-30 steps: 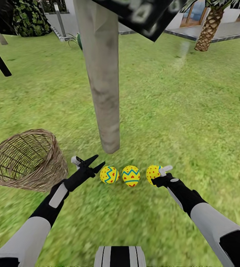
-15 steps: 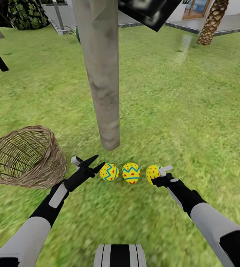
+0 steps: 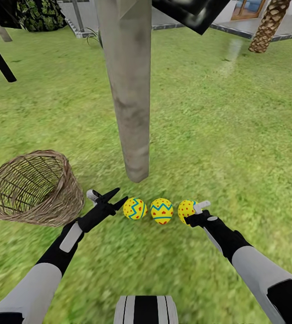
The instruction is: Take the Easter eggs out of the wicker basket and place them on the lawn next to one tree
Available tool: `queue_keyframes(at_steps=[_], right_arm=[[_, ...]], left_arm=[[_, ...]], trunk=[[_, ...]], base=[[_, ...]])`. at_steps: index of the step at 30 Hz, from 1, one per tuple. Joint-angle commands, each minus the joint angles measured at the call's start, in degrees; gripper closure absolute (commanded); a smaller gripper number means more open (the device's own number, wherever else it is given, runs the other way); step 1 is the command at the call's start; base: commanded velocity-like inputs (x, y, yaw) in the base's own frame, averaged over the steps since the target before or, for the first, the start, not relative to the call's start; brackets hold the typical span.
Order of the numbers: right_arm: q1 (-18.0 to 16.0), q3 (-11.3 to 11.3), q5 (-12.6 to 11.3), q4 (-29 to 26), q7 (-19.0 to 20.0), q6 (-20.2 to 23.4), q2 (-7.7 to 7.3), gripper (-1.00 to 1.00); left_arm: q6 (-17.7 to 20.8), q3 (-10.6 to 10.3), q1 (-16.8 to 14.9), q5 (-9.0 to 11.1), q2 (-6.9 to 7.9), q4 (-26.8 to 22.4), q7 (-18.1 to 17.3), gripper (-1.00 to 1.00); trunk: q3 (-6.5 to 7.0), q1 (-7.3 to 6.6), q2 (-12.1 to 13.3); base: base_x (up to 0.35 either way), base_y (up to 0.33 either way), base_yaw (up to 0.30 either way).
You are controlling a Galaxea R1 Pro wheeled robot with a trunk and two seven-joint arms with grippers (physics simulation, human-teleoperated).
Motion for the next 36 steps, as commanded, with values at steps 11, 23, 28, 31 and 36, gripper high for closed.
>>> queue_keyframes(at_steps=[11, 23, 28, 31, 36], right_arm=[[-0.03, 0.35, -0.48, -0.12, -0.11, 0.32, -0.08, 1.00], [-0.03, 0.35, -0.34, -0.12, -0.11, 0.32, -0.03, 1.00], [-0.03, 0.35, -0.37, -0.12, -0.11, 0.32, -0.07, 1.00], [-0.03, 0.35, -0.35, -0.12, -0.11, 0.32, -0.07, 1.00], [-0.03, 0.35, -0.41, -0.18, -0.11, 0.32, -0.03, 1.00]], left_arm=[[0.56, -0.08, -0.02, 0.22, -0.01, 0.01, 0.23, -1.00], [-0.49, -0.07, -0.02, 0.31, -0.07, 0.05, 0.06, -1.00], [-0.49, -0.08, -0.02, 0.31, -0.07, 0.01, 0.06, -1.00], [-0.49, -0.08, -0.02, 0.31, -0.07, 0.01, 0.06, -1.00], [-0.49, -0.08, -0.02, 0.31, -0.07, 0.01, 0.06, -1.00]], trunk=[[-0.05, -0.01, -0.02], [-0.61, 0.01, -0.03], [-1.74, 0.14, -0.10], [-2.40, 0.22, -0.14], [-3.51, 0.35, -0.20]], base=[[0.092, -0.119, 0.001], [0.041, -0.039, 0.064], [0.000, 0.000, 0.011], [0.000, 0.000, 0.000], [0.000, 0.000, 0.000]])
